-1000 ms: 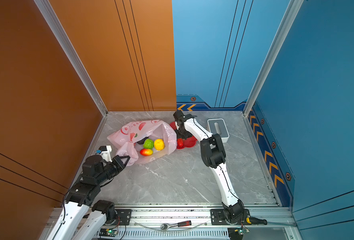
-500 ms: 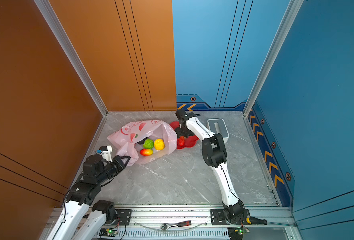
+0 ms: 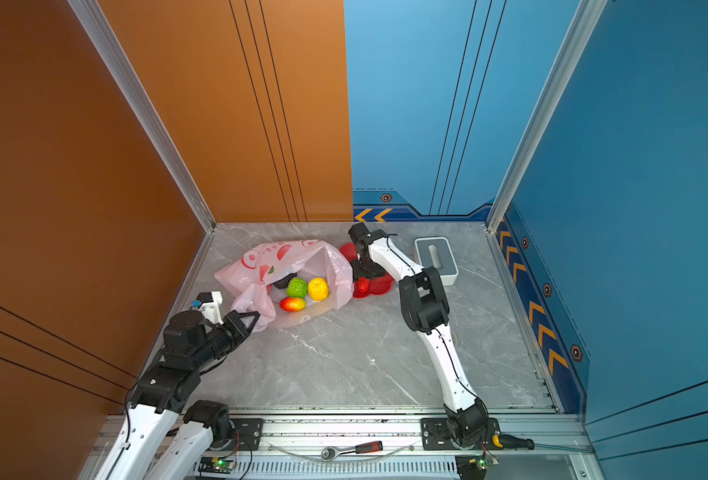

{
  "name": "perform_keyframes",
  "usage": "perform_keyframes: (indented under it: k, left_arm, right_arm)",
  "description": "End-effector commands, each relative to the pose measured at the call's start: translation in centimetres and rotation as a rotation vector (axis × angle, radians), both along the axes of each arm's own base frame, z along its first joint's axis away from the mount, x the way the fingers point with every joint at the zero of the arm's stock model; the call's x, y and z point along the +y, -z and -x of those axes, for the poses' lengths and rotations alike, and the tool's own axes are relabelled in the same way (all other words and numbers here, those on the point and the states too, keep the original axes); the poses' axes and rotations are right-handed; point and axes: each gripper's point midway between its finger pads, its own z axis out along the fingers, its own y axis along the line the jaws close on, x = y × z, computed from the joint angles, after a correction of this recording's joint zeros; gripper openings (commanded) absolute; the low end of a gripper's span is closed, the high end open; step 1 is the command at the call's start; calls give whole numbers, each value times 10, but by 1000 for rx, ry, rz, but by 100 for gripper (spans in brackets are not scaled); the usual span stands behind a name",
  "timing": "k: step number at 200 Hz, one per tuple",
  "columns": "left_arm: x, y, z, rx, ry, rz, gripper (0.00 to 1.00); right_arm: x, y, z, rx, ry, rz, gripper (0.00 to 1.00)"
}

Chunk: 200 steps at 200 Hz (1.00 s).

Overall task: Place the fruits into the plastic bag
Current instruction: 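Lower the right gripper and close it on the yellow-red elongated fruit, then lift the yellow-red fruit and carry it into the bag mouth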

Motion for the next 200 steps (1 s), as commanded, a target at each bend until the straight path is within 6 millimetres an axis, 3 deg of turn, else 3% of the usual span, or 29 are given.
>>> perform_keyframes:
  k: [1, 27, 54, 96, 154, 197, 200]
  left_arm:
    - [1, -5, 2, -8, -2, 8, 0]
    - [1, -4, 2, -7, -2, 9, 0]
    - [2, -5, 2, -10, -3, 10, 0]
    - [3, -4, 3, -8, -9, 13, 0]
    - [2, -4, 3, -15, -9, 20, 0]
    - [0, -8, 1, -22, 5, 24, 0]
    - [0, -8, 1, -22, 5, 25, 0]
  right_arm:
    - [5, -1, -7, -31, 16, 4, 68]
    - [6, -2, -7, -38, 17, 9, 64]
    - [6, -4, -7, -44, 20, 9, 46]
    - [5, -17, -8, -64, 27, 2, 41]
    - [2, -75, -10, -141, 90, -153, 40]
    - [-3, -117, -3, -149, 201, -467, 40]
    - [-5, -132, -1, -168, 201, -500, 40]
